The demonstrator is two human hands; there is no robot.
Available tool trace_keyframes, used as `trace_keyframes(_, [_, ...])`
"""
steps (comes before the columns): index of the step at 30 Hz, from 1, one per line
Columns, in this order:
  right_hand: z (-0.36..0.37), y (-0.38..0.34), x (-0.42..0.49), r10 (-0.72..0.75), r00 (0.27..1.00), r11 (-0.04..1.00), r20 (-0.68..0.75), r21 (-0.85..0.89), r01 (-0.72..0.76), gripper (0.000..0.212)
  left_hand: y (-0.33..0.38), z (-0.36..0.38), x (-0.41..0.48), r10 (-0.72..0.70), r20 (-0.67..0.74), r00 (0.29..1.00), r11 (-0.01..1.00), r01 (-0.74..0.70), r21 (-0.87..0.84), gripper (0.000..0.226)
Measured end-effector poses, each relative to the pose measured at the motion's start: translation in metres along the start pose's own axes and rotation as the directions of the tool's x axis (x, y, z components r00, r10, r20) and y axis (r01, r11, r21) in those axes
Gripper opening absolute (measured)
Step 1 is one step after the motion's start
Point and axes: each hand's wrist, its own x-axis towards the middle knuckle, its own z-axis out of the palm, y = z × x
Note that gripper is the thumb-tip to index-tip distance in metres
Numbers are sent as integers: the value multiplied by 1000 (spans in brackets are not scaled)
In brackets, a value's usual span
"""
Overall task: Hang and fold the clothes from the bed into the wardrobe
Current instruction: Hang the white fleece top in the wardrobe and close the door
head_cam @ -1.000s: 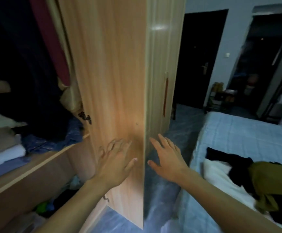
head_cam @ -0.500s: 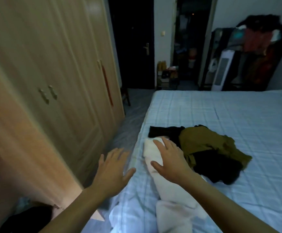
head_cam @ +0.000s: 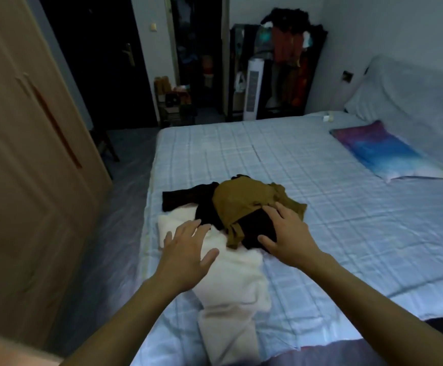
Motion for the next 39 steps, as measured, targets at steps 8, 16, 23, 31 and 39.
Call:
trace_keyframes(8, [42,13,10,135,987,989,83,47,-139,77,-20,41,36,38,148,988,999,-35,-27,64])
trace_keyframes(16, [85,44,69,166,970,972,180,134,-191,78,-38,74,80,38,190,981,998,-29,-48,59])
trace_keyframes(23, [125,56,115,158,939,968,304,139,-208,78,-61,93,121,-1,268,963,1000,-1,8,58])
trace_keyframes(31, [173,65,141,219,907,956,359,107,-273,75,-88,144,176,24,399,916,1000,-18,-19,59])
trace_keyframes(39, [252,65,145,327,799,901,504,89,-425,72,-130,206,232,110,490,865,994,-108,-34,58])
